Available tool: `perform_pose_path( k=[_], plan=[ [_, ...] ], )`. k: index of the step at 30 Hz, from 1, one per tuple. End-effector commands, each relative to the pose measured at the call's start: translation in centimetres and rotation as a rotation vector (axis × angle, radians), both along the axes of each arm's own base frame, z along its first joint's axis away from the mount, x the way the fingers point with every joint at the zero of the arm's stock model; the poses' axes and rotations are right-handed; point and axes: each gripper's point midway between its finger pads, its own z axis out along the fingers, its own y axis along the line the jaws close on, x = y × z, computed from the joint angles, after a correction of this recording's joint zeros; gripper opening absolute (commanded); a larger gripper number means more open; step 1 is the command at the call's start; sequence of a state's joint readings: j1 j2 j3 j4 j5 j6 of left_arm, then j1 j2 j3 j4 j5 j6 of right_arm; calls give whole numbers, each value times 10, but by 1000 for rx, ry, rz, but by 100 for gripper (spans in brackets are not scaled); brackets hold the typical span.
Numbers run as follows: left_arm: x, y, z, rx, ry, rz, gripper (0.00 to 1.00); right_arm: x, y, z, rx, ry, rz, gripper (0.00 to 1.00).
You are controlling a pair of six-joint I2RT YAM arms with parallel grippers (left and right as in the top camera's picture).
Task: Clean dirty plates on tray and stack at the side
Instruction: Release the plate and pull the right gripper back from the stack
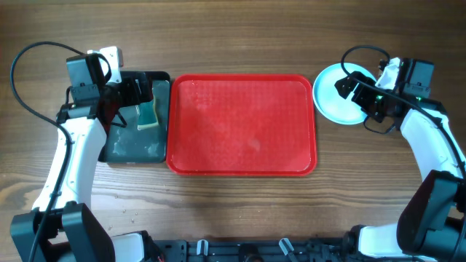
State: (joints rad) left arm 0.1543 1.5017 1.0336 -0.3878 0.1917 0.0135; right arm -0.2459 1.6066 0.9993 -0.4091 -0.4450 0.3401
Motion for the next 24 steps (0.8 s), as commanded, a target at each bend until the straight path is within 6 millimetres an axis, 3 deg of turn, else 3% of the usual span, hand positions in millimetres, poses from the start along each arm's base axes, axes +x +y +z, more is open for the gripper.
perform_pose_path(
  k=[1,7,10,12,18,22,24],
  plan=[
    [3,0,3,0,-10,-1,100,8,1,3,17,-11,3,100],
    [3,-1,3,-1,-10,-1,100,8,1,3,17,-11,4,100],
    [3,-1,3,-1,-9,-1,100,8,5,18,8,-49,13,100],
    [3,0,3,0,-10,-1,100,8,16,42,-6,-112,42,100],
    [3,0,3,0,-10,-1,100,-20,58,162,-60,-438,140,100],
    [3,-1,3,-1,-10,-1,100,-57,71,216,-84,-612,167,100],
    [3,-1,3,-1,-10,-1,100,-76,77,230,-94,-674,180,100]
  ],
)
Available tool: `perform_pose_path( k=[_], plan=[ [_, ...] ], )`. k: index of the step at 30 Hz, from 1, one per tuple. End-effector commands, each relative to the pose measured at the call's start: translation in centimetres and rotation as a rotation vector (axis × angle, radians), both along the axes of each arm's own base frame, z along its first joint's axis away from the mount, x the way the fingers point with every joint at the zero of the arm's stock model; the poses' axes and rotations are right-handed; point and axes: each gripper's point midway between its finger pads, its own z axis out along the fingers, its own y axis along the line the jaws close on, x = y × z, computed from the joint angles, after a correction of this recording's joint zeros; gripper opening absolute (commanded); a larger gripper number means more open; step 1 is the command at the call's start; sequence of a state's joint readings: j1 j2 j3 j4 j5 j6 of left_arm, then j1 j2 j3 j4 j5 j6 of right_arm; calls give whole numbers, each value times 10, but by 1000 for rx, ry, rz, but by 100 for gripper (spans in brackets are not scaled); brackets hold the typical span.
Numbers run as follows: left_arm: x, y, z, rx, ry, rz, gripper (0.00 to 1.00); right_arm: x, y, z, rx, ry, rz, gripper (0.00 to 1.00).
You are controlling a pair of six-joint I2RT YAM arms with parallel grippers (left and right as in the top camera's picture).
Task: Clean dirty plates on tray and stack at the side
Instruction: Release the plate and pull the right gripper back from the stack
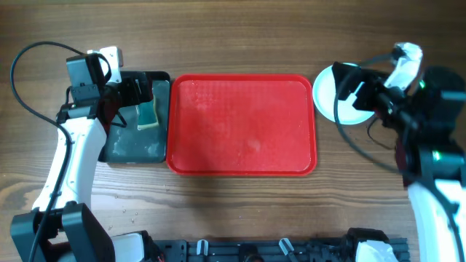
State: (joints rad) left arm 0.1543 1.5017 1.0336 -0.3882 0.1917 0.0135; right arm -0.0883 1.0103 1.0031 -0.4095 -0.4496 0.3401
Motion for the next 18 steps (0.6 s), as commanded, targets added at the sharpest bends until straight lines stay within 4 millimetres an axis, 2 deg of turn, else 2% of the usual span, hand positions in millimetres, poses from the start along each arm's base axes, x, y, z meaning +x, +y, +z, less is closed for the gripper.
perform_pose_path(
  k=[1,4,7,11,12,14,18],
  plan=[
    [3,0,3,0,-10,-1,100,-31,7,23,-14,-107,7,100],
    [3,-1,3,-1,-10,-1,100,-58,-12,31,-62,-195,-124,100],
    [3,-1,3,-1,-10,-1,100,-79,-24,16,-86,-263,-200,100],
    [3,0,3,0,-10,-1,100,-101,-21,-6,-157,-480,-180,100],
    [3,-1,3,-1,-10,-1,100,-104,-20,-6,-176,-528,-179,100],
    [3,-1,3,-1,-10,-1,100,-113,-20,-1,-221,-646,-182,100],
    [3,-1,3,-1,-10,-1,100,-138,-14,32,-417,-912,-183,100]
  ],
)
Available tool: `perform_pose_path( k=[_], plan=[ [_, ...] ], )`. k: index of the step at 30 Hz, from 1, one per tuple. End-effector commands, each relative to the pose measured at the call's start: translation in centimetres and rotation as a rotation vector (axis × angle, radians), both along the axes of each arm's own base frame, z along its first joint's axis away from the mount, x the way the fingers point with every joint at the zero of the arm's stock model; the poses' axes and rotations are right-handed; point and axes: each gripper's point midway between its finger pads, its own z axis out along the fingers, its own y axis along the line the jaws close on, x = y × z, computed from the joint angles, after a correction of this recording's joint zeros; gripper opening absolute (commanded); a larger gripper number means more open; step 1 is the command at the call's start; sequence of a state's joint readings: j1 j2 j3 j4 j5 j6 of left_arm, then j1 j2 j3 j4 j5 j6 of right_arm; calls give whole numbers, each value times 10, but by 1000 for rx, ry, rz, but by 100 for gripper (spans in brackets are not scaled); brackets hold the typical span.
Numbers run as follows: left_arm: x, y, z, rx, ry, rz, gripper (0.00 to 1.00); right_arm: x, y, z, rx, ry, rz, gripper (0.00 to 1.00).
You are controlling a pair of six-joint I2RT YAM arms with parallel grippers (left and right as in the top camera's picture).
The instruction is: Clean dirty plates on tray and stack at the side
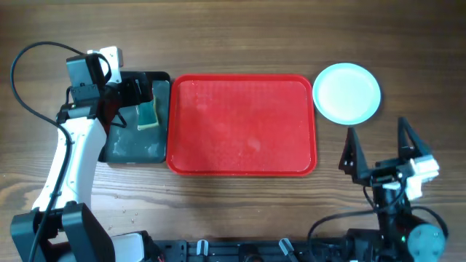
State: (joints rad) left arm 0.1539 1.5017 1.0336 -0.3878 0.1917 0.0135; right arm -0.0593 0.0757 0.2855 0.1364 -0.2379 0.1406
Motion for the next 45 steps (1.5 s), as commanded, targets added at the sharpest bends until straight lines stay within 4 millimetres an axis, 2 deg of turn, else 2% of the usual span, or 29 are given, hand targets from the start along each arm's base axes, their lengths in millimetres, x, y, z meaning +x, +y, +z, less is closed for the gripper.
perform_pose_path(
  k=[1,3,7,13,20,21,22,24,28,45],
  plan=[
    [3,0,3,0,-10,-1,100,-15,6,14,-197,-127,-57,100],
    [3,0,3,0,-10,-1,100,-19,12,17,-274,-165,-62,100],
    [3,0,3,-1,-10,-1,100,-14,14,6,-286,-186,-59,100],
    [3,0,3,-1,-10,-1,100,2,11,-30,-287,-138,-67,100],
    [3,0,3,-1,-10,-1,100,24,5,-95,-270,59,-62,100],
    [3,0,3,0,-10,-1,100,27,0,-103,-264,97,-85,100],
    [3,0,3,-1,-10,-1,100,31,-12,-121,-235,185,-135,100],
    [3,0,3,0,-10,-1,100,34,-36,-147,-72,319,-235,100],
    [3,0,3,-1,-10,-1,100,34,-42,-147,-48,320,-269,100],
    [3,0,3,-1,-10,-1,100,34,-40,-147,-48,323,-253,100]
  ],
)
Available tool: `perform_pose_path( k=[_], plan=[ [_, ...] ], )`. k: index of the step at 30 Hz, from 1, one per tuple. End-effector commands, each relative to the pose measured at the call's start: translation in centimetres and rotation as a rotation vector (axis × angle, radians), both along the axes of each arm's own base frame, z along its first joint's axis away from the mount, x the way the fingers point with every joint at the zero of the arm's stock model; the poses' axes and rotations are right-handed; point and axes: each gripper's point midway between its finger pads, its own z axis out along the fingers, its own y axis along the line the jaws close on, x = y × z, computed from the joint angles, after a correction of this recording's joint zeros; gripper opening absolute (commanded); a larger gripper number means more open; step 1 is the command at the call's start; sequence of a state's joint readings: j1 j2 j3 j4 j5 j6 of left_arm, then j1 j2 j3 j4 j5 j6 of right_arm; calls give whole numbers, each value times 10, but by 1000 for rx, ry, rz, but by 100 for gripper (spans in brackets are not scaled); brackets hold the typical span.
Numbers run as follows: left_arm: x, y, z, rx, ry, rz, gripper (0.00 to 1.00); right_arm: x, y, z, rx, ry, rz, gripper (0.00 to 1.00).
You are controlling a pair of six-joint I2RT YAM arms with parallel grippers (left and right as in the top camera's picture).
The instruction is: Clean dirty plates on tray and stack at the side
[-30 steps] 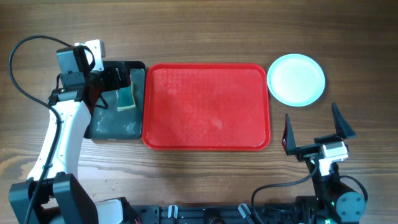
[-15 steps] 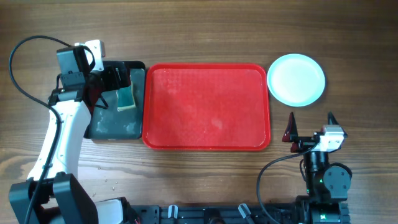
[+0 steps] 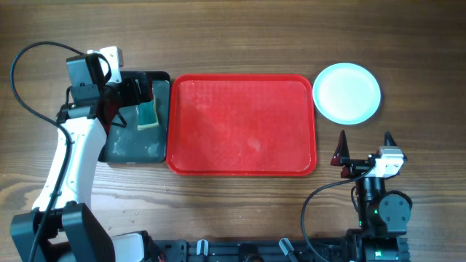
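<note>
The red tray (image 3: 242, 125) lies in the middle of the table with nothing on it. A pale blue plate (image 3: 346, 92) rests on the wood just right of the tray. My right gripper (image 3: 364, 149) is open, fingers spread wide, below the plate near the table's front edge and holding nothing. My left gripper (image 3: 136, 93) hangs over the dark basin (image 3: 131, 145) left of the tray, shut on the top of a green-and-yellow sponge (image 3: 148, 114) that stands tilted in the basin.
Small crumbs dot the wood at the front left. The left arm's black cable loops out past the table's left side. The right arm's base stands at the front right edge.
My right arm has folded further back toward its base; its open gripper now sits lower and smaller in view. The plate, tray, sponge and left arm have not moved.
My right gripper was at the plate beside the tray's right edge. Then it stood higher, still over the plate. After that it was back near the front edge, open, with the plate left lying on the table. The left gripper stayed at the sponge throughout.
</note>
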State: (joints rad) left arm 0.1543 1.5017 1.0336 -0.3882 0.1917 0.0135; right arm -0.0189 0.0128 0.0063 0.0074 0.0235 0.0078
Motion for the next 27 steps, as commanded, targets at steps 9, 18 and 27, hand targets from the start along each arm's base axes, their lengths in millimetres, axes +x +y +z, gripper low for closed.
perform_pose_path(
  k=[9,18,27],
  plan=[
    [3,0,3,0,-10,-1,100,-1,-3,2,21,-11,-15,100],
    [3,0,4,0,-11,-1,100,-1,-3,2,21,-11,-15,100],
    [-18,-3,49,15,-106,0,100,-1,-3,2,21,-11,-15,100]
  ],
)
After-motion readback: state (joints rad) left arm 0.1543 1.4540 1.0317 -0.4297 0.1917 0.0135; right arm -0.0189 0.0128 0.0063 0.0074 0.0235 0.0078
